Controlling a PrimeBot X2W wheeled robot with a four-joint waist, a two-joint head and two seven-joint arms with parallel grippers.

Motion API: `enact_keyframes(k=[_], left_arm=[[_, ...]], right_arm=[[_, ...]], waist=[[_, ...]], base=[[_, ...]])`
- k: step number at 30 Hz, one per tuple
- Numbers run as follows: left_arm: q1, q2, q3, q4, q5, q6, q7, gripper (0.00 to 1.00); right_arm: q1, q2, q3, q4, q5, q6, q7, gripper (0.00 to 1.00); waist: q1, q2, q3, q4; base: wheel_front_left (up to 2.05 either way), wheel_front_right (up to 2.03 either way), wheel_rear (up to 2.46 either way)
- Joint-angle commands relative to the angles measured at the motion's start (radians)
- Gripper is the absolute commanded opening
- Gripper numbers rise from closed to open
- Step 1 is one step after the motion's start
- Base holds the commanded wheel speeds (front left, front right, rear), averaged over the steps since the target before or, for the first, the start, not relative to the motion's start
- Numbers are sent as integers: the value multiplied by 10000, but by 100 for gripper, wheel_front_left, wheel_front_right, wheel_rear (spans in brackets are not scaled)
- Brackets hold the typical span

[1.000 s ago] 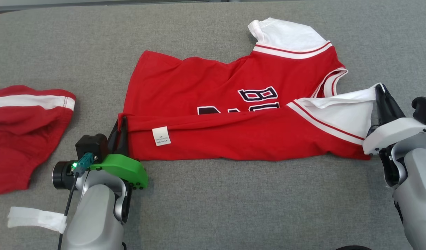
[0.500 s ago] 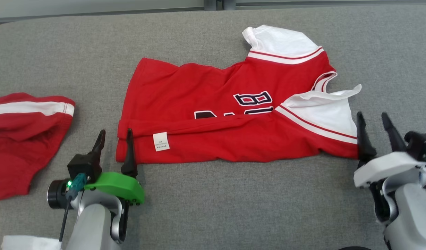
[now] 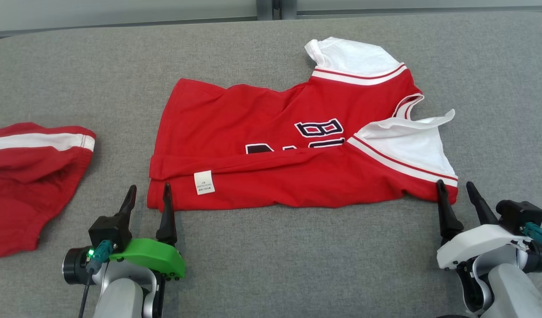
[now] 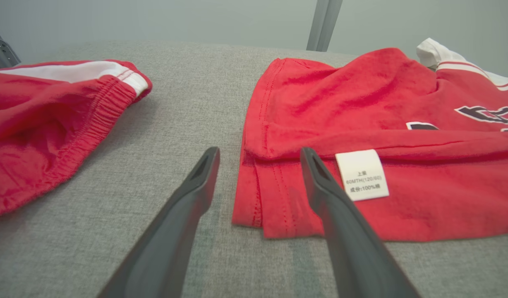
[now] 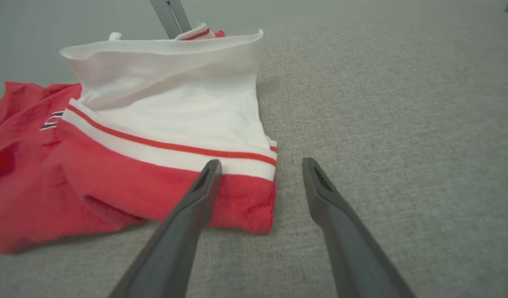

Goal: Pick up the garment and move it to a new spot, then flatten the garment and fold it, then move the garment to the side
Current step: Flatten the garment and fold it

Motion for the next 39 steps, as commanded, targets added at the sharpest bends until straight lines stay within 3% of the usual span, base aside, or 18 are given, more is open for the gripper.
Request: enact_keyframes(k=[1, 6, 7, 8, 10, 16, 21, 35, 36, 37, 39], left_arm=[[34, 54, -4, -49, 27, -32, 2, 100], [-61, 54, -55, -48, 76, -71, 3, 100], [-86, 51, -75, -39, 78, -86, 3, 100], [-115, 53, -82, -27, 73, -86, 3, 100], [-159, 53, -86, -10, 65, -103, 3, 100], [-195, 53, -89, 21, -86, -90, 3, 100], [-182, 51, -39, 184, -352, -172, 2, 100], [-616, 51, -257, 1206, -1071, -554, 3, 100], [-648, 51, -307, 1287, -1099, -595, 3, 41], [-695, 53, -384, 1331, -1002, -607, 3, 3], [-701, 53, -422, 1423, -1018, -624, 4, 0]], right_arm=[[-6, 15, -18, 142, 11, -15, -30, 100], [-343, 156, -172, 944, -169, -15, -27, 100], [-408, 195, -88, 1108, -149, -15, -5, 83], [-449, 205, 24, 1310, -134, -15, -2, 49], [-564, 212, 258, 1511, -27, -13, 21, 0], [-711, -26, 866, 1743, 369, -15, 32, 0], [-772, -490, 442, 1460, 415, -29, 15, 0], [-790, -432, 555, 1003, 241, -16, -7, 0], [-784, -426, 582, 1000, 256, -16, -7, 0], [-786, -419, 598, 999, 271, -16, -7, 0], [-794, -414, 616, 996, 302, -16, -7, 0]], waist=[[0, 0, 13, 15], [0, 0, 82, 81], [0, 0, 96, 100], [0, 0, 104, 119], [0, 0, 128, 150], [0, 0, 174, 195], [0, 0, 169, 192], [0, 0, 361, -46], [0, 0, 370, -64], [0, 0, 381, -83], [0, 0, 392, -112]], base=[[0, 0, 0], [0, 0, 0], [0, 0, 0], [0, 0, 0], [0, 0, 0], [0, 0, 0], [0, 0, 0], [0, 0, 0], [0, 0, 0], [0, 0, 0], [0, 0, 0]])
